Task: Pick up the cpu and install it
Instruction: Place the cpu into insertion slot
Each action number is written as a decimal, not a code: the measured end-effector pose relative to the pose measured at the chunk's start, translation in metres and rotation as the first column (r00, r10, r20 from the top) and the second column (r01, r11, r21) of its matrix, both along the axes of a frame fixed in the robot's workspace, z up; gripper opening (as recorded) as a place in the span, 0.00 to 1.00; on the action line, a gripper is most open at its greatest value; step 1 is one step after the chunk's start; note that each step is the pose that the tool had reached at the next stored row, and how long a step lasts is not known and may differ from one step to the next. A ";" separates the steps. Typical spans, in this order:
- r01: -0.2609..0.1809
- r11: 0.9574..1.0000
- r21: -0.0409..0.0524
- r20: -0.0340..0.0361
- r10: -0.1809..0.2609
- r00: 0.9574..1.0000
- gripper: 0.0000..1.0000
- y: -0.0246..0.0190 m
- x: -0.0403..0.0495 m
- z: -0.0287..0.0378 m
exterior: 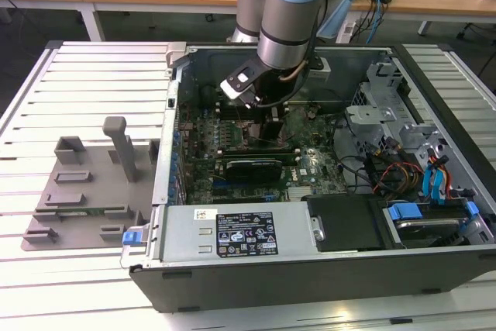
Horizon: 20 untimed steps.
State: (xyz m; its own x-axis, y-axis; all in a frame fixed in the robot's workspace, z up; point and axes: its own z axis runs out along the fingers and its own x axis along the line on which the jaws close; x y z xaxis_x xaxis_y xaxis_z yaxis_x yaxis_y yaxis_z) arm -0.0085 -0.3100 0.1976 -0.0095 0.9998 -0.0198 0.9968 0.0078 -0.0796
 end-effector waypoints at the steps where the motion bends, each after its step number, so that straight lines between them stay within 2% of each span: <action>1: 0.000 1.000 0.000 0.000 0.000 1.000 0.63 0.0005 0.0001 0.0000; 4: 0.000 1.000 0.003 0.000 0.000 1.000 0.63 -0.0007 0.0002 0.0000; 6: 0.000 1.000 0.013 -0.001 0.000 1.000 0.63 -0.0018 0.0025 0.0000; 7: 0.000 1.000 0.015 -0.002 0.000 1.000 0.63 -0.0020 0.0034 0.0000; 12: 0.001 1.000 0.015 -0.003 -0.001 1.000 0.63 -0.0058 0.0038 0.0000; 16: 0.000 1.000 0.015 -0.004 0.000 1.000 0.63 -0.0043 0.0055 0.0001; 17: 0.000 1.000 0.015 -0.004 0.000 1.000 0.63 -0.0042 0.0055 0.0013; 19: 0.000 1.000 0.016 -0.004 0.000 1.000 0.63 -0.0042 0.0054 0.0095; 20: 0.000 1.000 0.016 -0.004 0.000 1.000 0.63 -0.0042 0.0054 0.0109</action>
State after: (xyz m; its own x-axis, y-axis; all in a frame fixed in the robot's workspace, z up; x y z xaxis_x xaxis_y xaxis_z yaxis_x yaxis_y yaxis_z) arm -0.0031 -0.3142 0.2085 -0.0093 1.0000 -0.0035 0.9965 0.0090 -0.0833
